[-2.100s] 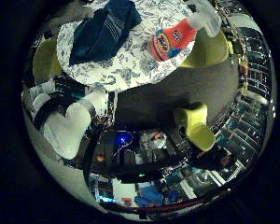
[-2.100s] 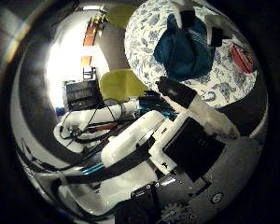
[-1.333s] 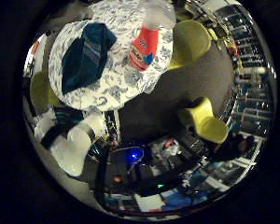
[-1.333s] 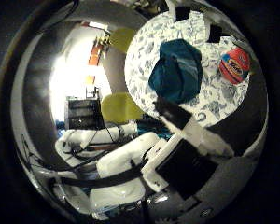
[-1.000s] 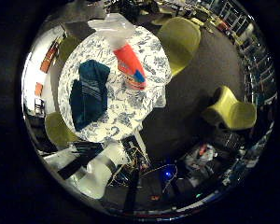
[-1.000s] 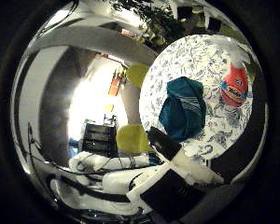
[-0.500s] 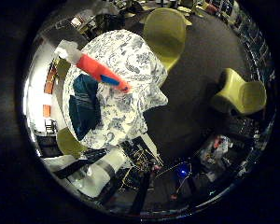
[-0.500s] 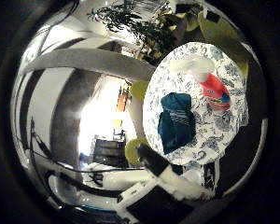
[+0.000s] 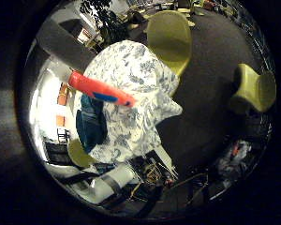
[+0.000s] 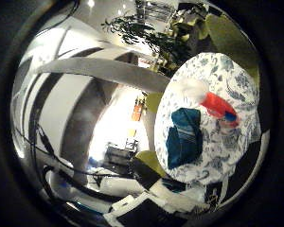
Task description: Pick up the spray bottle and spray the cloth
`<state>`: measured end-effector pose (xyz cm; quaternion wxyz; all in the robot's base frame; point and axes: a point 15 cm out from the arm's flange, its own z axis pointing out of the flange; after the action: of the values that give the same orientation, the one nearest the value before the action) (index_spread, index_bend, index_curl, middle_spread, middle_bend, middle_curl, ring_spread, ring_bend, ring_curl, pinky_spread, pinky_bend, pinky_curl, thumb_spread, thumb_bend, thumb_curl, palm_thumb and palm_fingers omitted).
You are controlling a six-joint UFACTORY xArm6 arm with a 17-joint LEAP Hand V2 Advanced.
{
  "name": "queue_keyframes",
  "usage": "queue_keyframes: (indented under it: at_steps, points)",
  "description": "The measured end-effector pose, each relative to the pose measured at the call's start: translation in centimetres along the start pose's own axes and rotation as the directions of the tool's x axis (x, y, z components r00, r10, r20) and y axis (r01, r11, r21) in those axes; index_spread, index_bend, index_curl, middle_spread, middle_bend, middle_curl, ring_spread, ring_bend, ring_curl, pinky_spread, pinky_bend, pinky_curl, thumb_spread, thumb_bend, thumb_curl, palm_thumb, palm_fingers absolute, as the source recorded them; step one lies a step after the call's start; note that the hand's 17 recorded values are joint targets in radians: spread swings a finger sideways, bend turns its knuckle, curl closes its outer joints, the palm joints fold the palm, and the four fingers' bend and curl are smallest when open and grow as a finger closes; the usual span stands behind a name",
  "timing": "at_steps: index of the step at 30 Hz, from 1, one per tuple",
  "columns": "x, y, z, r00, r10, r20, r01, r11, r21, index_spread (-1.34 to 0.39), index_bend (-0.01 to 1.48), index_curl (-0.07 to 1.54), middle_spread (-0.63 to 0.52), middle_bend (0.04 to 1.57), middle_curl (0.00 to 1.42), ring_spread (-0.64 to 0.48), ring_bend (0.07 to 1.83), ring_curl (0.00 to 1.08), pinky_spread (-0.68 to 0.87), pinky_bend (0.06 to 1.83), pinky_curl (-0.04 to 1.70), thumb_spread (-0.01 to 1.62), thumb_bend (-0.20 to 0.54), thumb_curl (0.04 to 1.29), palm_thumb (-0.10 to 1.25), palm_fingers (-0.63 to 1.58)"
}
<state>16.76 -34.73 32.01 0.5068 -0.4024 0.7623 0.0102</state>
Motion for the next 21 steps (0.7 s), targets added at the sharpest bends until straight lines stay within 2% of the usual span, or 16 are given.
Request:
queue_keyframes:
  at_steps: [3,8,17,21]
  points:
    - [1.2,0.8,1.6,0.996,0.048,0.072,-0.050,0.998,0.028,-0.16,0.14,0.22,0.23,0.22,0.32,0.26,0.33,0.24,0.36,0.51,0.23,0.91,-0.031,0.31,0.44,-0.02]
    - [2.8,1.8,2.6,0.989,0.093,0.113,-0.095,0.995,0.015,-0.16,0.14,0.22,0.23,0.22,0.33,0.25,0.32,0.24,0.36,0.49,0.25,0.91,-0.033,0.30,0.44,-0.02]
    - [4.5,2.3,3.3,0.989,0.090,0.116,-0.092,0.996,0.013,-0.16,0.14,0.22,0.23,0.22,0.33,0.25,0.32,0.25,0.37,0.46,0.28,0.89,-0.032,0.30,0.43,-0.01]
    - [6.3,2.1,3.8,0.993,0.090,0.075,-0.092,0.996,0.020,-0.16,0.14,0.22,0.22,0.24,0.34,0.26,0.33,0.26,0.36,0.45,0.29,0.89,-0.032,0.30,0.43,0.00]
